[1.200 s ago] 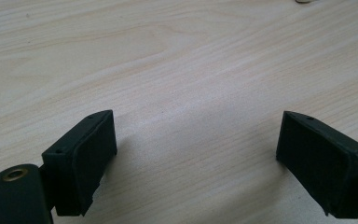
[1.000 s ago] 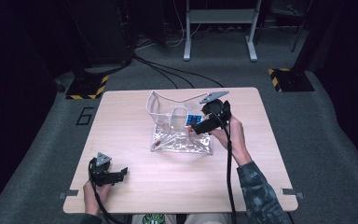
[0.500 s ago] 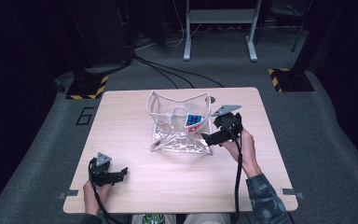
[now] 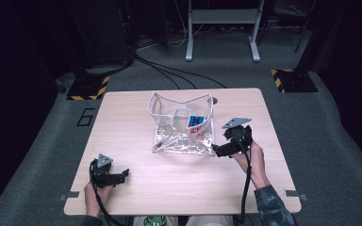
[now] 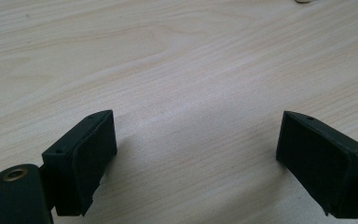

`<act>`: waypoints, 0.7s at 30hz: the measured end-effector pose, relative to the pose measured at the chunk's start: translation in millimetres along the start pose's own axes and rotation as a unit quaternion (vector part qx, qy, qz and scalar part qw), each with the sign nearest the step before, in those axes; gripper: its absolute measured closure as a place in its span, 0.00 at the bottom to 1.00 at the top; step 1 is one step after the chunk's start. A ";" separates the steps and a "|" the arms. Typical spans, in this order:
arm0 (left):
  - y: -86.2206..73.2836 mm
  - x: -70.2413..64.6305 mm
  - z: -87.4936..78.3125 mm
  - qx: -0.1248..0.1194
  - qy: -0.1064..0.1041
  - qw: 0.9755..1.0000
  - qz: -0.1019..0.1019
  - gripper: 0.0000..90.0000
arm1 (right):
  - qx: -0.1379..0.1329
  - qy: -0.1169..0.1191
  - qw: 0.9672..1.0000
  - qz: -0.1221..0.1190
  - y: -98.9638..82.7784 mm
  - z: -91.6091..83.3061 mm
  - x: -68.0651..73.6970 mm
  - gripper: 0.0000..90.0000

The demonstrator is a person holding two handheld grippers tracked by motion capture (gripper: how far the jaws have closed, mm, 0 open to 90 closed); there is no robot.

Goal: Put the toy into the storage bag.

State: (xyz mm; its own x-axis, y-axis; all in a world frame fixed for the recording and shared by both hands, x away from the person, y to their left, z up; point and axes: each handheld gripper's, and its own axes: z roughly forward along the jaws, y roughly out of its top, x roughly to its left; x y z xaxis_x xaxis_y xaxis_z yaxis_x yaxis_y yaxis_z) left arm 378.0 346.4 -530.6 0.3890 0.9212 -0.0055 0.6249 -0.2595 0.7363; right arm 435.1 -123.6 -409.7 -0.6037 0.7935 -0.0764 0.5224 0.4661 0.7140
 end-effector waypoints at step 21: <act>0.0 0.0 0.0 0.000 0.000 1.000 0.000 0.13 | 0.039 -0.016 0.997 0.067 -81.4 14.6 -18.2 0.00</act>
State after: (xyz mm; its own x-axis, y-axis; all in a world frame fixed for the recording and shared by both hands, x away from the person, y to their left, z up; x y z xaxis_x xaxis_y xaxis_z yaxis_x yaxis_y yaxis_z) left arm 378.0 346.3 -530.6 0.3889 0.9213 -0.0053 0.6249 -0.2595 0.7363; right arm 412.4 -170.3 -476.6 -0.5063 0.8623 -0.0074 0.6435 0.3835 0.6624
